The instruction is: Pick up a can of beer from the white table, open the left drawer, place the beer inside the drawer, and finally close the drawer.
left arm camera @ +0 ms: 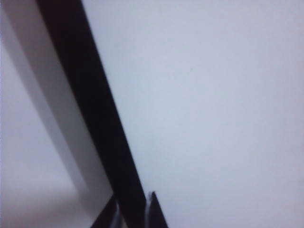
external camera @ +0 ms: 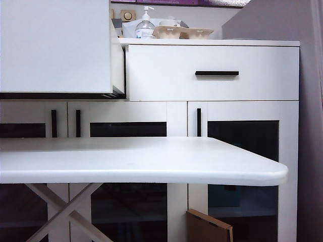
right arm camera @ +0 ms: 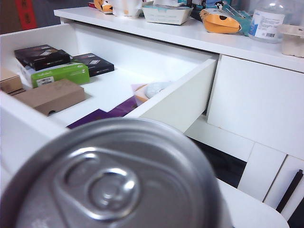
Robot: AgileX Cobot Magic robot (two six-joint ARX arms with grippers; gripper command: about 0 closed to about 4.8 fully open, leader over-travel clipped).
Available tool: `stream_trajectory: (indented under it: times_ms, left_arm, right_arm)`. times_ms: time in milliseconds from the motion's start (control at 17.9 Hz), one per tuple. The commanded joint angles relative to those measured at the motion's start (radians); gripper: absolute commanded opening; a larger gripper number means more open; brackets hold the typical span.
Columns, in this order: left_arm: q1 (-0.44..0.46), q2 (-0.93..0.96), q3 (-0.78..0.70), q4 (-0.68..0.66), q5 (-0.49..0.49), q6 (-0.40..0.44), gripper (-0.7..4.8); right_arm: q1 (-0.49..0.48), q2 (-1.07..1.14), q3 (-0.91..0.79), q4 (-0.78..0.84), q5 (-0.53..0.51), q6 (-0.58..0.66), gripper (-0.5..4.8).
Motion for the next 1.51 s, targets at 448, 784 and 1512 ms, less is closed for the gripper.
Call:
stream_trajectory:
  times_ms: [448, 784, 1512]
  left_arm:
    - [-0.018, -0.210, 0.039, 0.048, 0.122, 0.062, 2.37]
    - [-0.018, -0.211, 0.059, 0.129, 0.126, 0.092, 4.79]
    - [-0.018, -0.200, 0.557, -0.655, 0.173, 0.459, 4.55]
  right_arm:
    - [0.003, -0.010, 0.012, 0.068, -0.001, -0.002, 1.98]
    - [0.002, -0.010, 0.011, 0.067, 0.000, -0.002, 1.98]
    - [0.002, -0.009, 0.012, 0.084, -0.001, -0.002, 1.97]
